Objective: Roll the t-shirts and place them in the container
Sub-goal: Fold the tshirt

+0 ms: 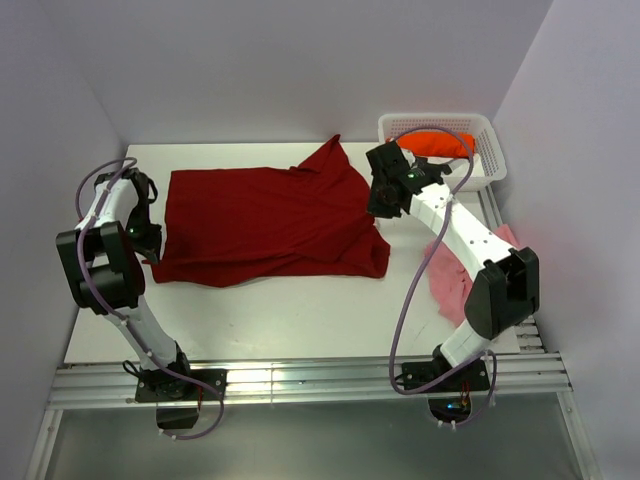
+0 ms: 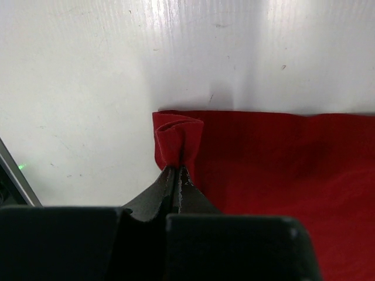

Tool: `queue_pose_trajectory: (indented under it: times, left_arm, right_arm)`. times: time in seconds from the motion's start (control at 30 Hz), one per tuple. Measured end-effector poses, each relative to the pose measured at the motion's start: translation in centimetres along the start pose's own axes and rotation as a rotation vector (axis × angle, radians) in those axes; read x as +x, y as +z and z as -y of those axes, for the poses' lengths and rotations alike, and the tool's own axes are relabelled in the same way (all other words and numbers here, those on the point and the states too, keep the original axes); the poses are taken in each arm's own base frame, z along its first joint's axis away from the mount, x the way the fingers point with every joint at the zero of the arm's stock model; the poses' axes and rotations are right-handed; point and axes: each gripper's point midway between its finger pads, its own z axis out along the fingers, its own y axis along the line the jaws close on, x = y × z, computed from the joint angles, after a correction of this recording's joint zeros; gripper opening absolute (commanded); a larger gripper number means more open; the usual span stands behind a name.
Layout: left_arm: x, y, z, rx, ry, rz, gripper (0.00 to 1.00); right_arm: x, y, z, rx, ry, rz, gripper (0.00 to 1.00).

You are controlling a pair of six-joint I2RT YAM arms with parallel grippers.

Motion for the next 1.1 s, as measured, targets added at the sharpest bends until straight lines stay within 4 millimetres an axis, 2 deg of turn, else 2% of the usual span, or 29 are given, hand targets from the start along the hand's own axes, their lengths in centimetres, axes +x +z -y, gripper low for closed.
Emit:
queue_pose_trajectory:
  times: [0.13, 0.4, 0.57, 0.8, 1.1]
  left_arm:
    - [0.2, 0.8, 0.1, -0.028, 0.010, -0.009, 0.00]
    - [0.4, 1.3, 0.1, -0.041, 0.015, -0.014, 0.01]
    - [0.3, 1.2, 0.9, -0.010, 0.023, -0.016, 0.00]
    - [0.4, 1.3, 2.3, 0.043, 0.061, -0.030, 0.01]
    - [0.5, 1.7, 4.0, 0.121, 0.100, -0.032, 0.03]
  right_arm:
    - [-0.7, 0.6, -0.3, 0.010, -0.009, 0.010, 0.00]
    - [-0.6, 2.0, -0.5, 0.024, -0.021, -0.006, 0.02]
    - [-0.5, 3.0, -0.4, 0.040, -0.023, -0.013, 0.02]
    - [-1.5, 4.5, -0.5, 0.051, -0.007, -0.005, 0.04]
    - [-2.2, 6.4, -0.8, 0.052, 0.010, -0.005, 0.15]
